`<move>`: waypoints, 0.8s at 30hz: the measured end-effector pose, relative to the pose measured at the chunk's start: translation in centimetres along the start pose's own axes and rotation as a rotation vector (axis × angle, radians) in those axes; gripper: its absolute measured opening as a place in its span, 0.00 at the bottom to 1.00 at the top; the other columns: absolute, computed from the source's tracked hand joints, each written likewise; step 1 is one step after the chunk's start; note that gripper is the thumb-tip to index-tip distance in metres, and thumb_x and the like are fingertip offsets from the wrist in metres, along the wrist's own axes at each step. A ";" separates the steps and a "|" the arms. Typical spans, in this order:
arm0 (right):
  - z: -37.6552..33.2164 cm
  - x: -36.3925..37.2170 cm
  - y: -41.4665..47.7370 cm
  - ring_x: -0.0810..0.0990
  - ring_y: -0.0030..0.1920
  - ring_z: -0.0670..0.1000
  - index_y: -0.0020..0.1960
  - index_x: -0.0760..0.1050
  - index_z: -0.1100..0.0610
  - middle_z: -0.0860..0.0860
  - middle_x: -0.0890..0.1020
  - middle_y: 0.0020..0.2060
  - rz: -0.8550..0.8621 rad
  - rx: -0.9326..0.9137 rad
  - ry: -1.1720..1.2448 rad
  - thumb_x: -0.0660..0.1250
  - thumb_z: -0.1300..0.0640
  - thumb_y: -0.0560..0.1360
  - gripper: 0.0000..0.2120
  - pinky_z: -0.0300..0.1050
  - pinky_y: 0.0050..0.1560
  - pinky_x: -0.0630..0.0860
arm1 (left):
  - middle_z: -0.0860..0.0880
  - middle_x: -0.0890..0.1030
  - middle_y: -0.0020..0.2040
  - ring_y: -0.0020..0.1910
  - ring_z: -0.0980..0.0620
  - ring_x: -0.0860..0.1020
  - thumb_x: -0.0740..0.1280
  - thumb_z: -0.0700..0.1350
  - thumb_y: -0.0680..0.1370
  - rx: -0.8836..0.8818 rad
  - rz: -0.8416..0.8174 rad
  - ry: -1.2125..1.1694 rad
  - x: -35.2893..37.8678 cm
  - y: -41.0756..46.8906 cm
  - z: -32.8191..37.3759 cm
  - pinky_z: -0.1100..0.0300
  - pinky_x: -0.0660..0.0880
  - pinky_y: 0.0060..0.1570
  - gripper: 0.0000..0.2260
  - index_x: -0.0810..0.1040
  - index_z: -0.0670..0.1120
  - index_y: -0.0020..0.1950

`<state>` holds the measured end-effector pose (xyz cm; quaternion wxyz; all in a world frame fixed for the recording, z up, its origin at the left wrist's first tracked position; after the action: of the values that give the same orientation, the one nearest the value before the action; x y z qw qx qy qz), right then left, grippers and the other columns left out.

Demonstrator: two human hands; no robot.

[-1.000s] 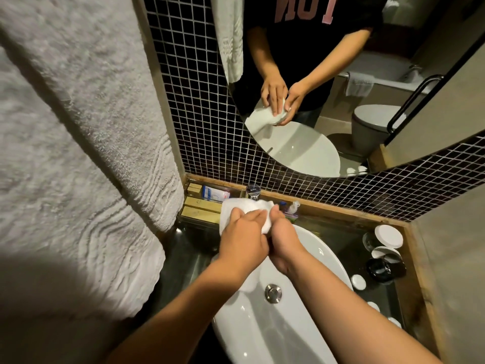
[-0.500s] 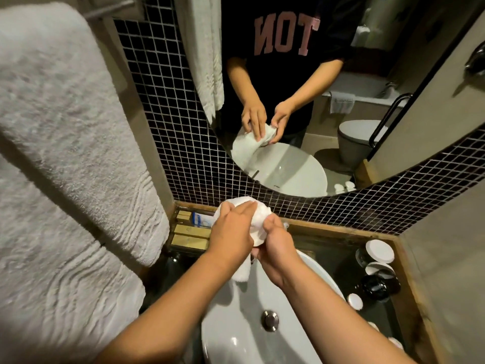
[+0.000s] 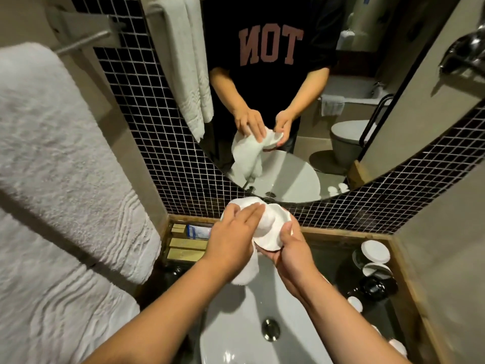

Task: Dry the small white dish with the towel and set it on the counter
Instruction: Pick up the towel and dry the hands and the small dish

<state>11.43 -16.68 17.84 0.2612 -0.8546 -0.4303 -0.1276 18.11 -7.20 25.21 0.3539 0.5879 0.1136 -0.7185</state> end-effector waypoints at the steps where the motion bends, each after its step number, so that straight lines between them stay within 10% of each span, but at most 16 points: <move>1: -0.3 -0.6 -0.3 0.85 0.57 0.56 0.68 0.73 0.46 0.54 0.83 0.60 0.010 -0.029 -0.040 0.54 0.48 0.84 0.16 0.59 0.51 0.83 | 0.56 0.72 0.72 0.58 0.47 0.69 0.65 0.36 0.73 -0.034 0.047 -0.056 -0.5 0.0 -0.6 0.52 0.77 0.43 0.31 0.66 0.51 0.75; 9: -0.8 -4.6 -0.2 0.85 0.48 0.60 0.67 0.67 0.49 0.61 0.81 0.59 0.161 0.011 0.014 0.56 0.49 0.85 0.12 0.50 0.38 0.82 | 0.54 0.78 0.66 0.66 0.52 0.74 0.65 0.39 0.78 -0.072 -0.063 -0.647 0.8 2.5 -0.4 0.51 0.70 0.67 0.24 0.72 0.58 0.72; 14: 0.5 -3.7 0.7 0.85 0.49 0.63 0.60 0.75 0.44 0.62 0.85 0.53 0.147 0.122 0.031 0.65 0.57 0.81 0.11 0.61 0.49 0.82 | 0.56 0.77 0.66 0.66 0.56 0.71 0.64 0.38 0.78 -0.081 -0.081 -0.702 1.7 1.9 1.4 0.55 0.67 0.66 0.25 0.72 0.59 0.71; 20: -0.1 -2.6 -0.1 0.84 0.41 0.53 0.56 0.78 0.57 0.57 0.86 0.44 0.078 0.020 -0.017 0.65 0.59 0.82 0.05 0.42 0.32 0.80 | 0.59 0.77 0.63 0.61 0.57 0.71 0.62 0.37 0.77 -0.121 -0.006 -0.602 1.9 1.4 -0.1 0.63 0.68 0.60 0.27 0.70 0.61 0.71; 24: -1.5 -2.6 -0.1 0.84 0.44 0.53 0.56 0.78 0.59 0.60 0.85 0.45 0.079 -0.126 -0.119 0.68 0.60 0.79 0.06 0.45 0.42 0.81 | 0.61 0.78 0.61 0.61 0.61 0.74 0.63 0.36 0.79 -0.135 -0.097 -0.768 2.2 1.4 -1.2 0.63 0.70 0.59 0.24 0.72 0.60 0.68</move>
<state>9.81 -19.14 17.96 0.1860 -0.8917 -0.4021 -0.0931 19.83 -8.28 23.22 0.3742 0.2456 0.0479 -0.8929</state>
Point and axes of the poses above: each hand's wrist, its own y-axis towards the middle knuckle, its own x-axis out of the palm, z = x × y, the point moved 10 cm from there along y, towards the middle knuckle
